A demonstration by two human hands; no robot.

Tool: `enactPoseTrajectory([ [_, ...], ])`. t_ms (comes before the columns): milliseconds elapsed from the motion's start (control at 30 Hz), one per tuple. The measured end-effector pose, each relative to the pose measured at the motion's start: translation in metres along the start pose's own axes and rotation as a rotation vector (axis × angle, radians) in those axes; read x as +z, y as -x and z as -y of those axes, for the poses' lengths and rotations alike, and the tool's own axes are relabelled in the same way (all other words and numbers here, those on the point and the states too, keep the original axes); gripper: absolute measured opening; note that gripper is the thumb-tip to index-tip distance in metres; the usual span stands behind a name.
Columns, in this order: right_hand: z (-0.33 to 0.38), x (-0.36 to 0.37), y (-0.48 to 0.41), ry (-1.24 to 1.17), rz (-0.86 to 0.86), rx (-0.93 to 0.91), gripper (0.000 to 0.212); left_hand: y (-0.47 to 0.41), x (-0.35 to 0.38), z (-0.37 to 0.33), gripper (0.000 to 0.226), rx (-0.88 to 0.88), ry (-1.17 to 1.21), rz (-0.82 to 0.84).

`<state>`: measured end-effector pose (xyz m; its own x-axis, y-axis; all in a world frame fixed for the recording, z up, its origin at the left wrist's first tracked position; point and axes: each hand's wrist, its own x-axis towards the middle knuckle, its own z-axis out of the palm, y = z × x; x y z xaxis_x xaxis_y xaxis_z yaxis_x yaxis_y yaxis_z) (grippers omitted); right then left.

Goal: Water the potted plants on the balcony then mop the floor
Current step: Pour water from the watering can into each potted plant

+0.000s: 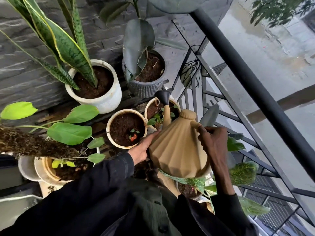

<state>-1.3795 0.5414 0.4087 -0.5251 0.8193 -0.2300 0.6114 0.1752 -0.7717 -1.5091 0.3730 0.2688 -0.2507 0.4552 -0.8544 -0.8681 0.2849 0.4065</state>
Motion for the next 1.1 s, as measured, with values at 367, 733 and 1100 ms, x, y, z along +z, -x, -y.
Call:
enactPoseTrajectory([
  [367, -0.033, -0.009, -0.007, -0.047, -0.021, -0.035, 0.077, -0.002, 0.013, 0.008, 0.053, -0.01, 0.054, -0.019],
  [733, -0.06, -0.014, 0.007, -0.143, -0.072, -0.077, 0.044, 0.01, 0.026, 0.003, 0.053, 0.073, 0.048, -0.009],
  [1100, -0.057, -0.022, 0.013, -0.273, -0.139, -0.182, 0.04, 0.015, 0.029, -0.022, 0.033, 0.186, 0.063, 0.011],
])
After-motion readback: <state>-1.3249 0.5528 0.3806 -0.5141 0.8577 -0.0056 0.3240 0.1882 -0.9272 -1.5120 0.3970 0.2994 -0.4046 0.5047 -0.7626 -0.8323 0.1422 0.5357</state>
